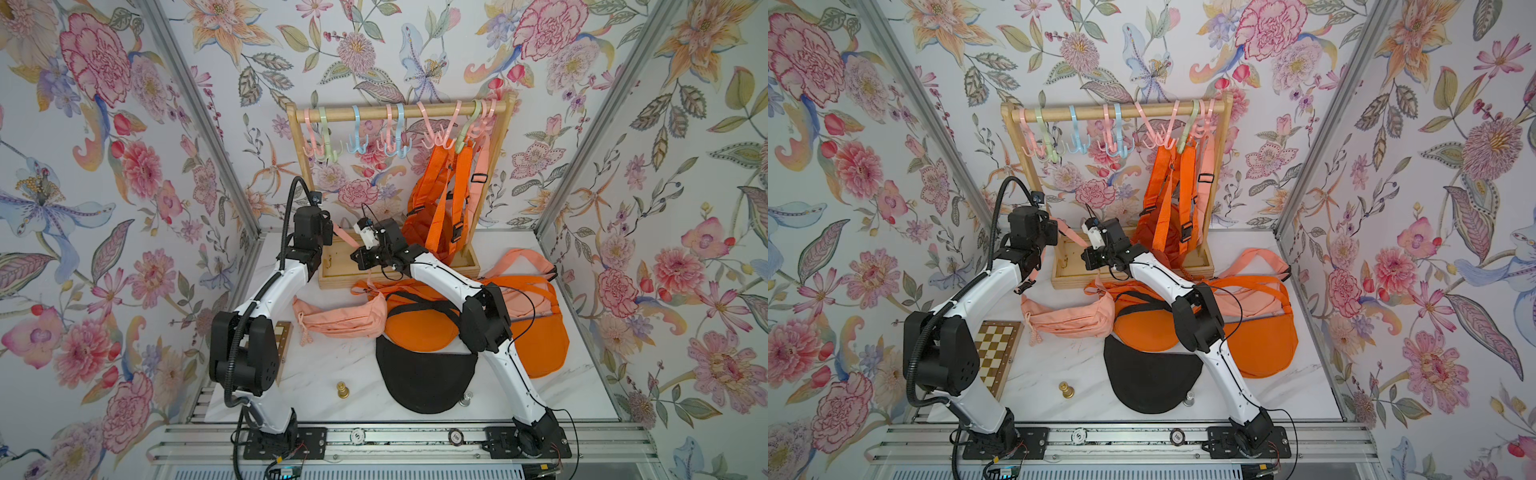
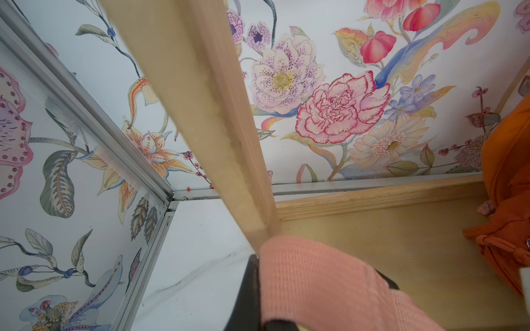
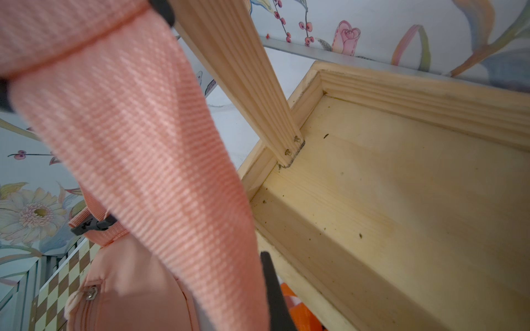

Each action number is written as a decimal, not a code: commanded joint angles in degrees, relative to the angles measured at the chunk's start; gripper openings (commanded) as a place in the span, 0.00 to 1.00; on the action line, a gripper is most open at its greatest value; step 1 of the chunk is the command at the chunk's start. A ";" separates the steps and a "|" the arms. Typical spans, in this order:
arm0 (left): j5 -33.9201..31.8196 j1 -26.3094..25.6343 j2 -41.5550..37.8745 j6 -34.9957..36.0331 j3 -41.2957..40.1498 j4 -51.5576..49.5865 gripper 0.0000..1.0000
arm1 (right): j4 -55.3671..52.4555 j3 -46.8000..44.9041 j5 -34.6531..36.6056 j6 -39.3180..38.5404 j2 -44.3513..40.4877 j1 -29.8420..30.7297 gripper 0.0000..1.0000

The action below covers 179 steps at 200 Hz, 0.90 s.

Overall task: Take the bag off the hook
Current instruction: Place the bag at the center of the board.

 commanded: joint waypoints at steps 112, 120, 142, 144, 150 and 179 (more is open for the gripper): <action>-13.32 1.59 6.12 8.90 15.62 -0.08 0.00 | -6.40 4.81 3.48 -1.54 3.98 -2.33 0.00; -13.13 1.59 6.98 9.32 17.12 -0.46 0.00 | -6.44 5.19 3.60 -1.58 3.98 -2.37 0.00; -13.53 1.54 10.16 10.30 21.87 -1.83 0.00 | -7.04 6.53 3.62 -1.61 4.89 -4.34 0.00; -13.44 1.60 10.37 10.66 22.27 -1.91 0.00 | -7.13 6.63 3.62 -1.59 5.00 -4.31 0.00; -13.11 1.56 10.99 11.08 23.03 -1.98 0.00 | -7.27 6.92 3.52 -1.58 5.27 -4.30 0.00; -12.13 1.45 11.42 9.19 23.60 -2.65 0.00 | -7.50 6.03 2.77 -1.41 5.52 -3.96 0.00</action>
